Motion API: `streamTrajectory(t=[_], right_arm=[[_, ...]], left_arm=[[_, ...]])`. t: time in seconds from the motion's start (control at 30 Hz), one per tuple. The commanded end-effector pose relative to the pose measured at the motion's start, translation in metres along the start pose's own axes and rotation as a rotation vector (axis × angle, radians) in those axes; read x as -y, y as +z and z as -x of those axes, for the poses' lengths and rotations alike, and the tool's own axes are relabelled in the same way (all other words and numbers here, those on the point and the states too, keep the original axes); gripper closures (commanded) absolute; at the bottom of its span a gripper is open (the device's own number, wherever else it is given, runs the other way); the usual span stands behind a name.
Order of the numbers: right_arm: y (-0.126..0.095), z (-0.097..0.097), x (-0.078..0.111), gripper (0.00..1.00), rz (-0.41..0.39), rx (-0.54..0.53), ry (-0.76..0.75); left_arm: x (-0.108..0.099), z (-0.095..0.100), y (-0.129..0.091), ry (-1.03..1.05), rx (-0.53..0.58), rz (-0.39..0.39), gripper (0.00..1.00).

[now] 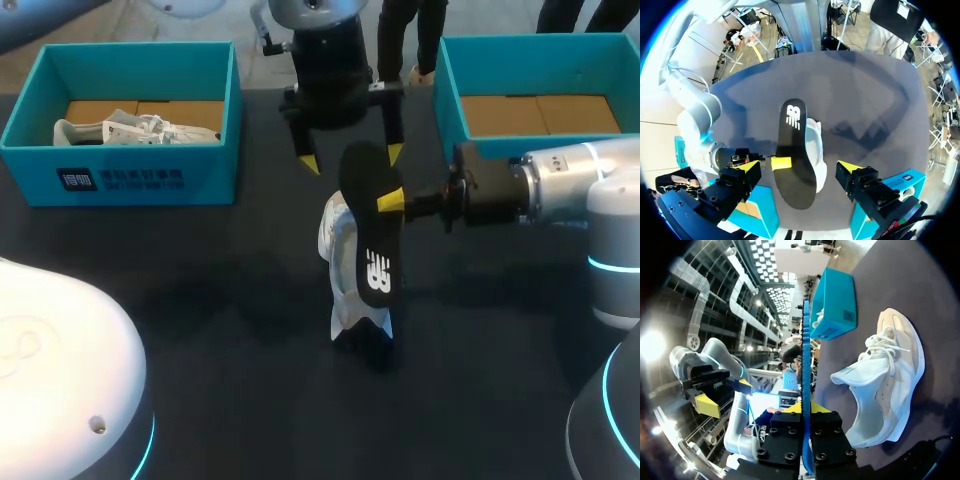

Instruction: Take the shoe out of the shoebox, open the shoe tongue, remove and reinsert the insole, then place the shoe into the shoebox

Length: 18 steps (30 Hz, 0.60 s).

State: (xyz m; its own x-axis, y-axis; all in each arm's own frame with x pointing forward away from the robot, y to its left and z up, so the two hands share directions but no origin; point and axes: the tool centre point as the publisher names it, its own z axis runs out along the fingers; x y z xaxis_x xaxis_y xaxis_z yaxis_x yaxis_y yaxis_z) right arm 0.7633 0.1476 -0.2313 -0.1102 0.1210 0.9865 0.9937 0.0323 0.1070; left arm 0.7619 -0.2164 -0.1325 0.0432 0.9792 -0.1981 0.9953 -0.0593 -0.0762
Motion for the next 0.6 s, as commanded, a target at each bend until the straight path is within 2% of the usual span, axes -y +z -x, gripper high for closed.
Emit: streamTrajectory(t=[0.03,0.6], right_arm=[[-0.0003,0.0002,0.0009,1.00,0.004,-0.002,-0.001],[-0.0029,0.0006,0.0013,1.00,0.004,-0.004,-0.002]], left_arm=[[0.0000,0.0000,0.0008,0.000,0.000,0.000,0.00],[0.0007,0.0034,0.0021,0.011,-0.006,-0.001,0.00]])
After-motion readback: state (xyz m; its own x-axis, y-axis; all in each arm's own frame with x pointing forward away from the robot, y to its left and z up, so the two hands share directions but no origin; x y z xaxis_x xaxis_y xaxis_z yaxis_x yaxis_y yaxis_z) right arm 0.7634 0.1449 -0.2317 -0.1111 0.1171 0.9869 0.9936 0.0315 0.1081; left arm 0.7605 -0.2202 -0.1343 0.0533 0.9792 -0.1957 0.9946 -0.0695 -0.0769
